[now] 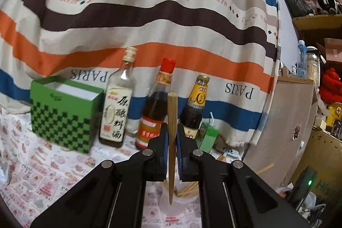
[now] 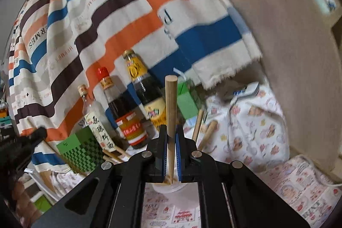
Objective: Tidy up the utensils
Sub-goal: 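Lower both chopsticks into the plastic cup and open both tools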
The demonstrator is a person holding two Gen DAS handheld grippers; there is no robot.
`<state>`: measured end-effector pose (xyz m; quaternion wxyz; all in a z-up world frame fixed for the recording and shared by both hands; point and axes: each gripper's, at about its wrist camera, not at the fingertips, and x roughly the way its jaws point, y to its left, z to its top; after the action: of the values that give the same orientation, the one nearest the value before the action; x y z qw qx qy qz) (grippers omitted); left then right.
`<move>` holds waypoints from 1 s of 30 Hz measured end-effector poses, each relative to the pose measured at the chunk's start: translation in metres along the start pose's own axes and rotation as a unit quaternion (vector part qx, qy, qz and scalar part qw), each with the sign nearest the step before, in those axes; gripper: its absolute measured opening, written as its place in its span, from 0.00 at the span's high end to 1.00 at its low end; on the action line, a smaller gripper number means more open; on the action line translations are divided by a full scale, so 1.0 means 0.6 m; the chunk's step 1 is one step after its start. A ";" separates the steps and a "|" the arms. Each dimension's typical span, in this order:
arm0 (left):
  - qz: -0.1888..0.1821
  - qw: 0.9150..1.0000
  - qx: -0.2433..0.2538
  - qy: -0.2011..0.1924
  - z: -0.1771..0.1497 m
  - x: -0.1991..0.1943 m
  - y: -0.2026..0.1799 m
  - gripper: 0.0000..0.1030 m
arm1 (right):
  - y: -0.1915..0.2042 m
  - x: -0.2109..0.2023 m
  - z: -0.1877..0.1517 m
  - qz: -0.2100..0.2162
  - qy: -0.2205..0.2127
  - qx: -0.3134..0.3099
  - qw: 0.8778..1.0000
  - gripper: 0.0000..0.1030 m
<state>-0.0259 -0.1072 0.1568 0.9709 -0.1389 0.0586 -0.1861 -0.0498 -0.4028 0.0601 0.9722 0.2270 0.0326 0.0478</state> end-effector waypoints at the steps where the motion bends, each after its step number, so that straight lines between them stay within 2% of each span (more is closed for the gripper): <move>1: 0.001 1.000 0.002 -0.001 0.004 0.007 -0.006 0.94 | -0.005 0.006 -0.002 0.001 0.007 0.007 1.000 0.92; 7: -0.002 1.000 0.009 0.007 0.020 0.063 -0.041 0.94 | -0.012 0.031 -0.013 -0.001 0.026 0.003 1.000 0.92; 10: 0.012 0.999 0.038 0.020 0.016 0.107 -0.065 0.94 | -0.017 0.045 -0.015 0.011 0.041 0.013 0.999 0.92; 14: 0.020 0.998 0.059 -0.006 0.009 0.124 -0.088 0.94 | -0.027 0.061 -0.025 0.004 0.057 0.018 0.998 0.92; 16: 0.015 0.998 0.061 0.002 0.004 0.136 -0.096 0.94 | -0.031 0.071 -0.031 0.002 0.072 0.022 0.997 0.92; 19: 0.035 0.997 0.072 0.010 -0.011 0.157 -0.105 0.94 | -0.035 0.087 -0.041 0.002 0.095 0.028 0.995 0.92; 25: 0.055 0.996 0.042 0.055 -0.046 0.213 -0.081 0.94 | -0.042 0.093 -0.044 -0.007 0.097 0.027 0.995 0.92; 28: 0.061 0.995 0.030 0.074 -0.064 0.237 -0.067 0.94 | -0.045 0.094 -0.042 -0.010 0.103 0.032 0.994 0.82; 30: 0.064 0.994 0.030 0.082 -0.076 0.247 -0.060 0.94 | -0.046 0.092 -0.042 -0.014 0.102 0.034 0.994 0.72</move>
<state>0.0911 -0.2067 0.1147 0.9764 -0.0899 0.1411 -0.1363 0.0049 -0.4102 0.0231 0.9562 0.2529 0.1367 0.0556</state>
